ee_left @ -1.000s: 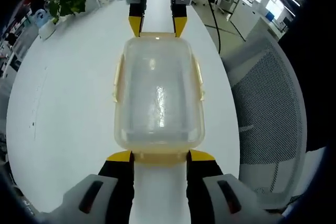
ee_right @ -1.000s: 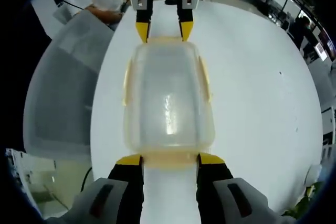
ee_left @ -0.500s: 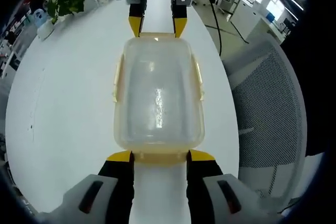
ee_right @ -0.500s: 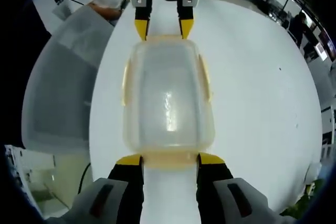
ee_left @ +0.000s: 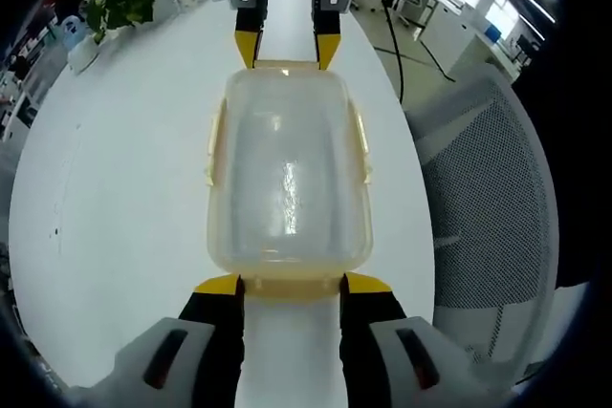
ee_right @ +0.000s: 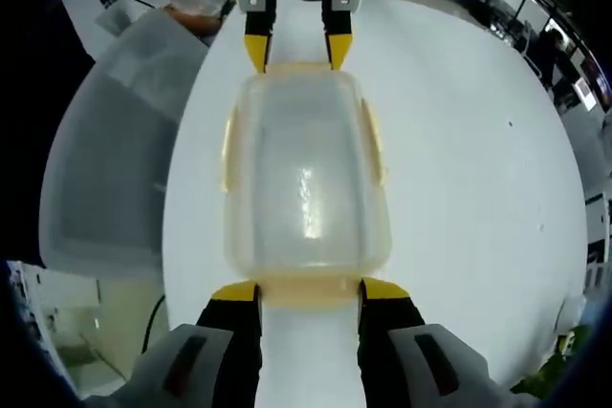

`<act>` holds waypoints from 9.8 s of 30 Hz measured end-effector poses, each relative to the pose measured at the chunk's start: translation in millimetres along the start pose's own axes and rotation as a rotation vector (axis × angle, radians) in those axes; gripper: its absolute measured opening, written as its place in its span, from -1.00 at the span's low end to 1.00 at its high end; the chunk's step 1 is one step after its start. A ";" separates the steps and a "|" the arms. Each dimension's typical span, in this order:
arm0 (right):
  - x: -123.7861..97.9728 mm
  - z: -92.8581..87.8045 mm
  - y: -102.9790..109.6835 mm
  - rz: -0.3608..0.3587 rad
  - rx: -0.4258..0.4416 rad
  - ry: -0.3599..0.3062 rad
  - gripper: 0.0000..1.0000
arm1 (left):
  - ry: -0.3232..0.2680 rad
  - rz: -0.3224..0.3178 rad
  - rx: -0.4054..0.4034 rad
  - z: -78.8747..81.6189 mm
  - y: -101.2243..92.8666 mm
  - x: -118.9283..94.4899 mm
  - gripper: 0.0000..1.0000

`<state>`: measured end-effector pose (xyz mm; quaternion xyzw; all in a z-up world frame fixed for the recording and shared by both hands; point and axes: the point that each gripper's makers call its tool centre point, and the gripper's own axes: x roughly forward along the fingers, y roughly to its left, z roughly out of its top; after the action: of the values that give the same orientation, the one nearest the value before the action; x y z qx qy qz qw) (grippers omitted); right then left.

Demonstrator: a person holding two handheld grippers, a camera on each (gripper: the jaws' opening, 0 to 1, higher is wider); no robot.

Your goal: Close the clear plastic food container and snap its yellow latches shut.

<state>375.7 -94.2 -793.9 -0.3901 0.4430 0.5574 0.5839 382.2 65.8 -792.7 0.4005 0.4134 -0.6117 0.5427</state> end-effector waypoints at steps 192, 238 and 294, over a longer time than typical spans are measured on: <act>4.9 9.0 -17.5 0.078 1.070 -0.319 -0.64 | -0.331 -0.072 -1.307 4.4 4.2 7.6 -0.52; -23.1 23.9 -32.7 -0.100 0.794 -0.395 -0.42 | -0.272 0.120 -0.949 -0.9 15.1 -18.5 -0.20; -1.1 75.0 4.8 -0.015 0.060 -0.194 -0.30 | -0.078 0.131 -0.012 60.5 -1.0 -4.8 -0.18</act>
<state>377.1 -23.0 -770.0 -0.3198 0.3979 0.5748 0.6396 379.1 10.6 -767.7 0.3993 0.3686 -0.5874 0.5997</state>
